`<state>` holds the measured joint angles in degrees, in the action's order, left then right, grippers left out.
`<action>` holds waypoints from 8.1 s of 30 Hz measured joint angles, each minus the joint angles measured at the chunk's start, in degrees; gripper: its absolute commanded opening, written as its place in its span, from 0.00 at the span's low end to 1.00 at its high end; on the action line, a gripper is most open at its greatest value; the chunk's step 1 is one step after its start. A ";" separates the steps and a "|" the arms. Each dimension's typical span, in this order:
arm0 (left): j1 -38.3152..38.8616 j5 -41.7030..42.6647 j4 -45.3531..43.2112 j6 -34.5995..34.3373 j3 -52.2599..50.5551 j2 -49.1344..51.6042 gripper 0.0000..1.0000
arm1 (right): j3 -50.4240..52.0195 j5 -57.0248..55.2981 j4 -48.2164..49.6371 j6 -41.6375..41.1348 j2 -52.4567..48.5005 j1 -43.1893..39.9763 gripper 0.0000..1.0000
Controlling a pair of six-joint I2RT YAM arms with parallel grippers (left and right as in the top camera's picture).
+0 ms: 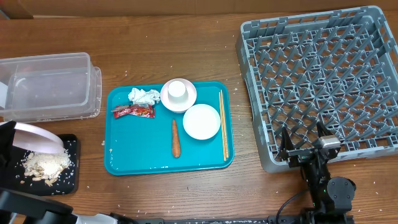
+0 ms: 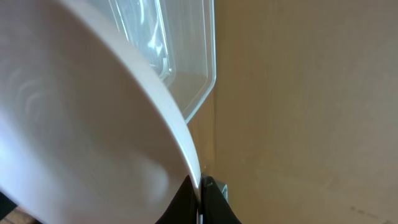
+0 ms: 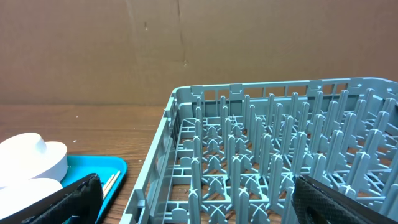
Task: Sort waste into correct bins and load items into the dishwasher
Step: 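Tilt the plate with the left gripper to dump rice onto the black tray, then carry the emptied plate back and set it on the teal tray, then grasp the orange carrot on the teal tray with the left gripper, then carry the carrot left and drop it onto the black tray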
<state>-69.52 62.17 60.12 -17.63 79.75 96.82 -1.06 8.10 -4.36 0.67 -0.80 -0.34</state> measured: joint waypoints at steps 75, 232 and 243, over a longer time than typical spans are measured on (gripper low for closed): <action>88.30 -69.33 14.69 -18.91 0.00 11.06 0.20 | 0.00 0.00 0.00 -0.02 0.00 0.00 1.00; 23.34 -69.22 7.80 -21.11 6.32 16.48 0.34 | 0.00 0.00 -0.02 0.02 0.00 0.00 1.00; 36.81 -60.30 7.13 -16.02 9.31 -2.32 0.58 | 0.00 0.00 0.02 0.04 0.00 0.00 1.00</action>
<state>-32.71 1.87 67.24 -33.65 89.06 94.50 -1.06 8.10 -4.34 0.71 -0.80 -0.34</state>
